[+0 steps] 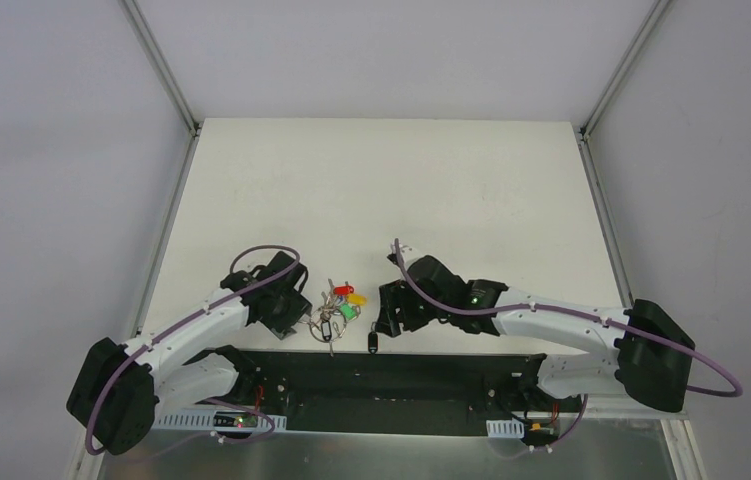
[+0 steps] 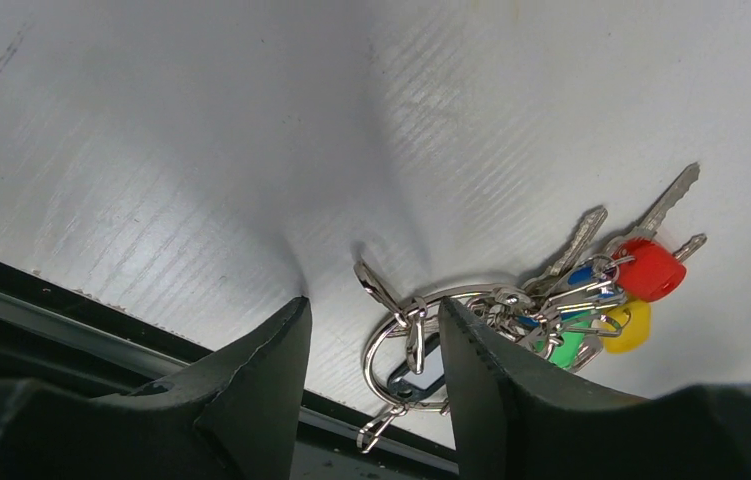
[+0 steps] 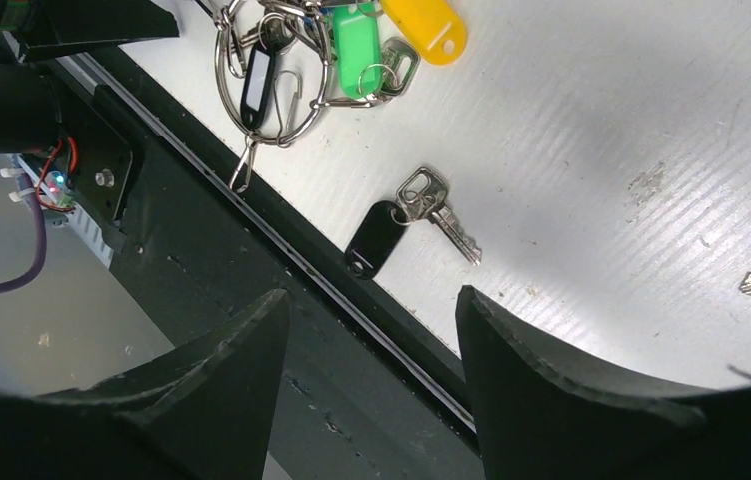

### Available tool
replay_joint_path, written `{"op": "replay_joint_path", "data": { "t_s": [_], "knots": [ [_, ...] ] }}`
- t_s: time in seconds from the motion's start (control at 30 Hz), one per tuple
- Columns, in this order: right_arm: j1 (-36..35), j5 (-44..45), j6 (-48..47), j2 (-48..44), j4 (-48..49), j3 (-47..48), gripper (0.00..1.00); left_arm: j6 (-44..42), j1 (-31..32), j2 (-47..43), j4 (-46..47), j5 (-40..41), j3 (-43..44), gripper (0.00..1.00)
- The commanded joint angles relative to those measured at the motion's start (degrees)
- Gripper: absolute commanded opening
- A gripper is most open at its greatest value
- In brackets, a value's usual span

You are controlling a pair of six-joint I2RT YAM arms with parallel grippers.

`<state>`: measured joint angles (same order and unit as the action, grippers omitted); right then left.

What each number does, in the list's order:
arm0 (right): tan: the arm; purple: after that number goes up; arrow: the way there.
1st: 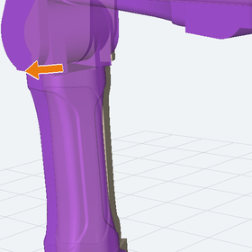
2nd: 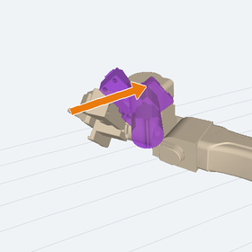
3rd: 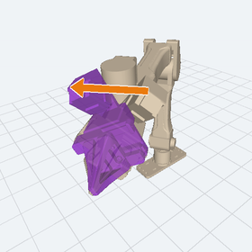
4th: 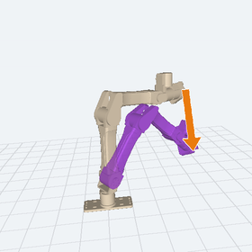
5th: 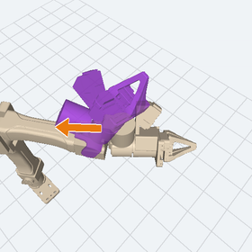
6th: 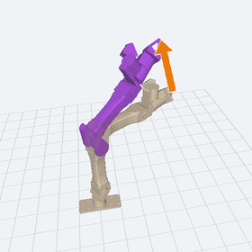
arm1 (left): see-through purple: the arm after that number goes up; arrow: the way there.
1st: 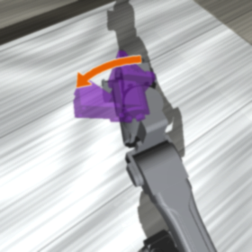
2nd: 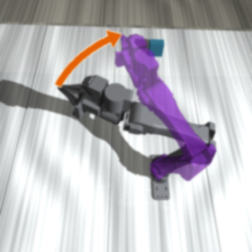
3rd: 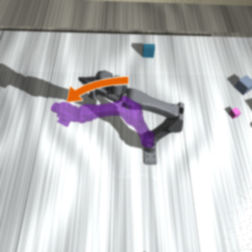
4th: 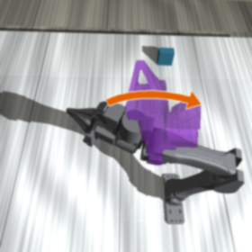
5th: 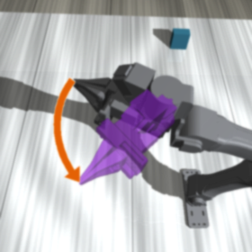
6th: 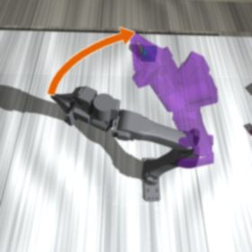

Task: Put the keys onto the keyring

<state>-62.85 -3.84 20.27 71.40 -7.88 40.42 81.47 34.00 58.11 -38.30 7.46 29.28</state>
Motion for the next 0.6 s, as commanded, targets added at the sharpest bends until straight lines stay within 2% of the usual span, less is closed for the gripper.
{"op": "replay_joint_path", "data": {
  "t_s": [0.0, 0.37, 0.5, 0.57],
  "knots": [
    [1.2, -3.3, -0.7, -1.5, 3.2, -0.8, 0.64, 4.8, -1.7, 0.3, -3.6, 1.1, -0.1, 0.48],
    [4.1, -6.8, -0.4, -1.0, 5.5, -2.3, 0.62, 4.4, -3.2, 5.8, -3.4, 1.0, 1.3, 0.36],
    [4.4, -7.3, -0.3, -1.0, 5.7, -2.3, 0.61, 4.1, -3.4, 6.0, -3.0, 1.4, 1.1, 0.22],
    [4.6, -7.6, 0.0, -1.1, 5.6, -2.4, 0.6, 3.7, -3.6, 5.8, -2.9, 1.5, 0.8, 0.1]
  ]
}}
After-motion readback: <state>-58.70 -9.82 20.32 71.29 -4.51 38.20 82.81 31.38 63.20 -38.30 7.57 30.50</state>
